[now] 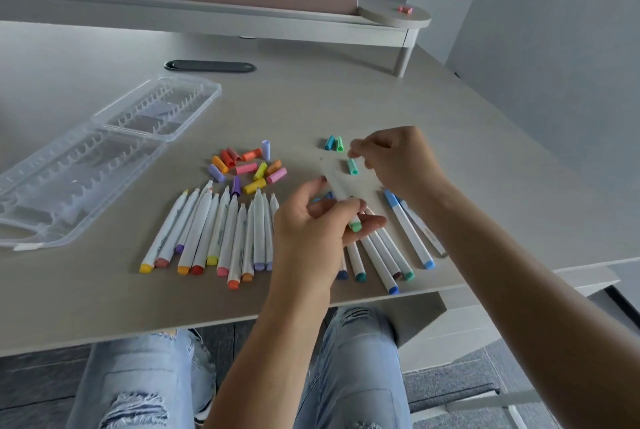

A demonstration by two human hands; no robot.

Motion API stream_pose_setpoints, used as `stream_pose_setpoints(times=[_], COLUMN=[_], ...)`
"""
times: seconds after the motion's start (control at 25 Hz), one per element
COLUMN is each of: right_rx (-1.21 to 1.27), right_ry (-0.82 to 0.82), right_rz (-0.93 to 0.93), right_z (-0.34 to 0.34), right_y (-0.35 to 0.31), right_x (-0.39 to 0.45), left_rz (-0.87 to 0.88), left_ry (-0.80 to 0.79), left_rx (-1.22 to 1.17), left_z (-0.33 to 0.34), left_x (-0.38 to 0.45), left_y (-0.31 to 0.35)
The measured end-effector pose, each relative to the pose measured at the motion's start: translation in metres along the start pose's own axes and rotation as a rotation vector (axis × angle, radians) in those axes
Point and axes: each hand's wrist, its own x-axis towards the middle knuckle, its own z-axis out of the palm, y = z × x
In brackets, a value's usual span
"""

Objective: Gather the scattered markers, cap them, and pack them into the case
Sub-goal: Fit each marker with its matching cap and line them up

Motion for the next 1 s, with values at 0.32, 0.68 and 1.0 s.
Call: stream_pose_setpoints(times=[0.32,0.68,1.0], right_rx=[-0.438,0.166,0.547], right_ry=[-0.121,-0.073,-0.293], right_rz=[-0.048,0.059,0.155], right_z=[0.03,0.019,-0.016], right_y=[0.012,0.01,-0.005], right_x=[0.093,0.075,-0.003], left_rz=[-0.018,-0.02,-0.046], left_ry=[-0.037,-0.112,-0.223], left_rx=[-0.032,0.022,0.146], left_z=[-0.015,-0.016,-0.011], left_x=[0.013,0.01,-0.008], left_y=[0.011,0.016,-0.001])
